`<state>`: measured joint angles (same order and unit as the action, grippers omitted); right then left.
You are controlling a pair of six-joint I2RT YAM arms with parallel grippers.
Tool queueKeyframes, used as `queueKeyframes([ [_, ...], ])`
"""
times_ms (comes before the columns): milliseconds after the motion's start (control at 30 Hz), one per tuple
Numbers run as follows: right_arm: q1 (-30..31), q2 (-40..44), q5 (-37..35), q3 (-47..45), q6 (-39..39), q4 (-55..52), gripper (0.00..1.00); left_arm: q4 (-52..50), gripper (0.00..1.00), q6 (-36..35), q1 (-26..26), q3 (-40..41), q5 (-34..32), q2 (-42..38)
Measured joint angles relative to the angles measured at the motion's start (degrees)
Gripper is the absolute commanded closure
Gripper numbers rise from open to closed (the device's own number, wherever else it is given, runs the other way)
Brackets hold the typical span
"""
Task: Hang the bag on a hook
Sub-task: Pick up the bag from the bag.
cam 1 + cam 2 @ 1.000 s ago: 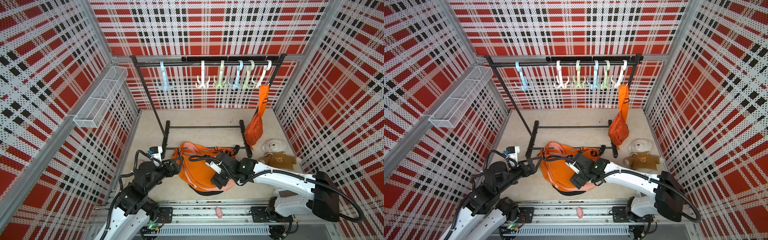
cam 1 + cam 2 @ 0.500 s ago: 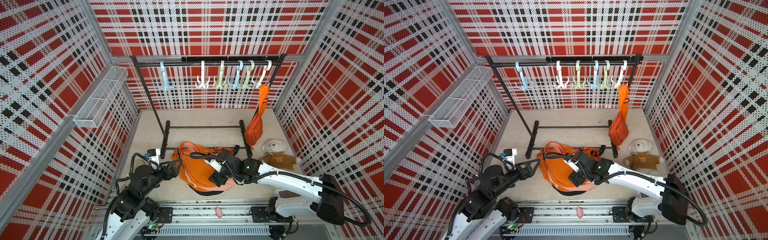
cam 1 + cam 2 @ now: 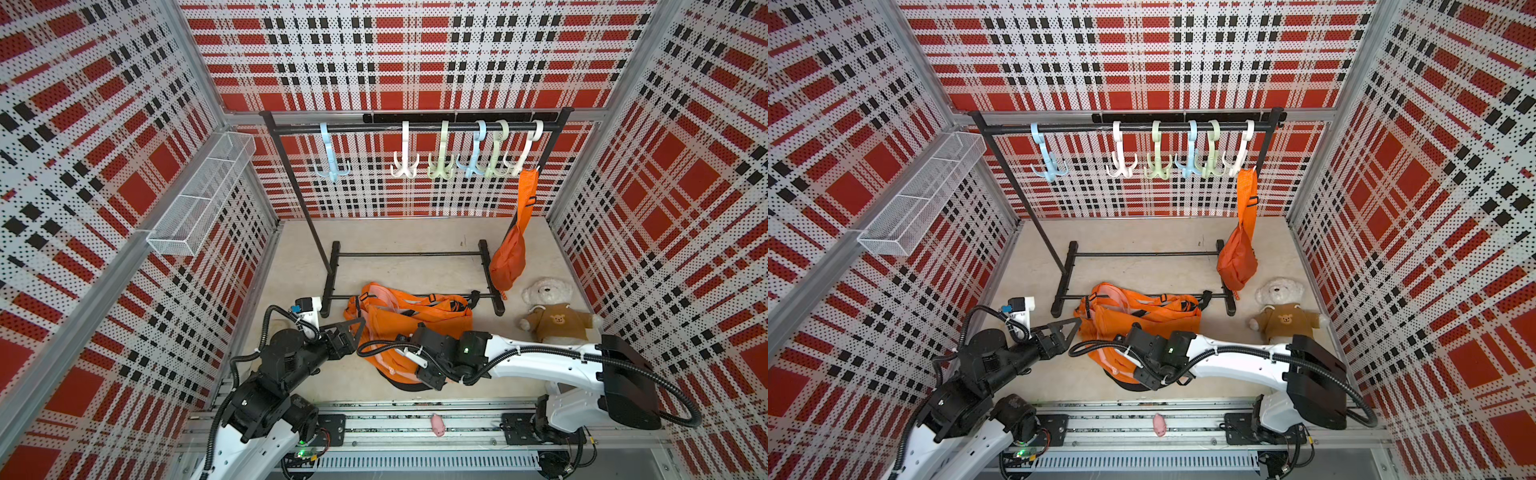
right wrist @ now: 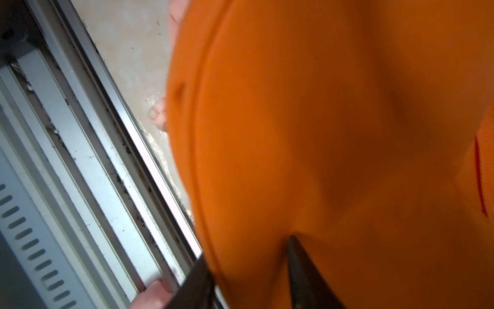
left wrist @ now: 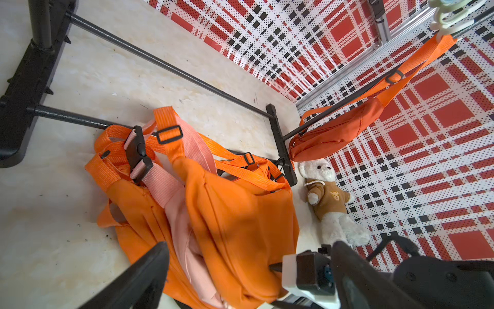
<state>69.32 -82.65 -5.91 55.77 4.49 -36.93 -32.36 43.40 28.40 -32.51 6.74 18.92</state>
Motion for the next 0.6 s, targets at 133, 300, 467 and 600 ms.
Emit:
queueKeyframes([
  [133, -0.2, 6.86, -0.52, -0.04, 0.48, 1.18, 1.0, -0.13, 0.04, -0.63, 0.76, -1.97, 0.39, 0.09],
  [300, -2.78, 17.33, -0.83, -2.05, 2.29, 5.68, 1.0, 1.53, 0.0, -1.66, 5.7, -6.54, -1.09, 2.27],
  [467, -7.78, 25.4, -1.4, -6.14, 5.14, 11.17, 1.0, 8.9, 0.01, -2.14, 21.46, -7.28, -8.5, 11.63],
  [600, -8.22, 27.12, -2.08, -6.38, 6.1, 13.7, 1.0, 15.56, 0.01, -3.56, 31.89, -8.44, -14.43, 21.59],
])
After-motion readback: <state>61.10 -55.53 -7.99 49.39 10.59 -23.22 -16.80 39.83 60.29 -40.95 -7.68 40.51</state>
